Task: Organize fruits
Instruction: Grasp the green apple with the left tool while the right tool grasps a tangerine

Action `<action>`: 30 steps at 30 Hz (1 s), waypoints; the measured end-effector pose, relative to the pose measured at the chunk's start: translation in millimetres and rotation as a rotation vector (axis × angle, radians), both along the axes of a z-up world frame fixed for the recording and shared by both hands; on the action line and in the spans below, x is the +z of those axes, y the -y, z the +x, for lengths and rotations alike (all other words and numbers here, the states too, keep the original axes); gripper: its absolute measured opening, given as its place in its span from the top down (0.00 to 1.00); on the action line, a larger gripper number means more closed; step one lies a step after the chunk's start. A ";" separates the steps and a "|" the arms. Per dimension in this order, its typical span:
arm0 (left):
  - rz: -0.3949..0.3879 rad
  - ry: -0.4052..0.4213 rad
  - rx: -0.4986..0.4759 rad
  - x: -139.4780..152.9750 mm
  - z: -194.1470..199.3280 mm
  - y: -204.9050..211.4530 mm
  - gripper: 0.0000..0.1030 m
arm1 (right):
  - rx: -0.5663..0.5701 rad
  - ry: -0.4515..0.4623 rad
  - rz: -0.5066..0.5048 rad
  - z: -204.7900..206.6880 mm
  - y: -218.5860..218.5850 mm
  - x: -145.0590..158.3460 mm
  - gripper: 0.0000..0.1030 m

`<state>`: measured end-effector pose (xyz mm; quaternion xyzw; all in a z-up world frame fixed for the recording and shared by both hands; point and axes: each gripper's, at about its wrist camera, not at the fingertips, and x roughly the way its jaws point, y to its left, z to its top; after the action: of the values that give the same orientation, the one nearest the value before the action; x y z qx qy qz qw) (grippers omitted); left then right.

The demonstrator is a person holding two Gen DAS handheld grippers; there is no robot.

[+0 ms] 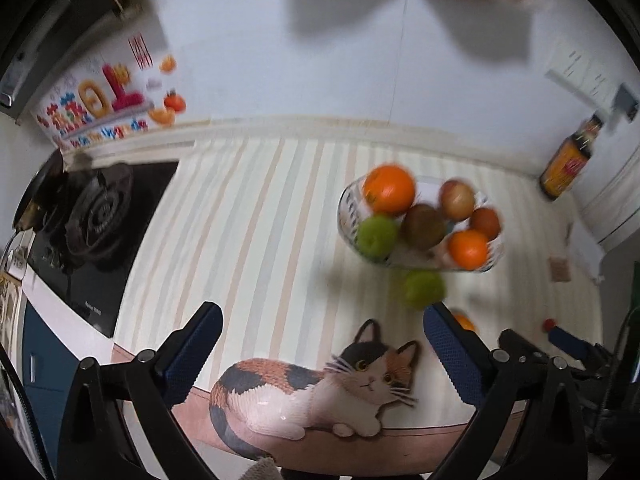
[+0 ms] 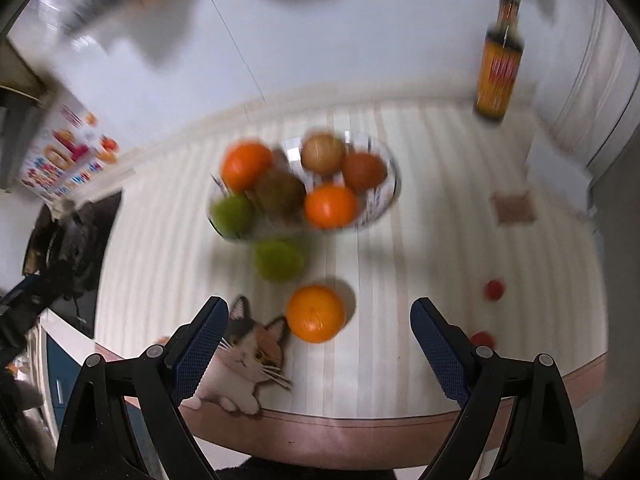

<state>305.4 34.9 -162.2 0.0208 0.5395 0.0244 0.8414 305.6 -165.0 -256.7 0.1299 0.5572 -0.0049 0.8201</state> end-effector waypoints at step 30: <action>-0.128 -0.449 -0.185 -165.2 102.4 118.6 0.22 | -0.060 -0.188 0.123 16.2 52.4 -132.7 0.34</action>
<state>407.7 -83.7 -327.4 0.0215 0.7090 -0.0921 0.6989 321.8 -217.4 -389.4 0.1955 0.6270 -0.0075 0.7541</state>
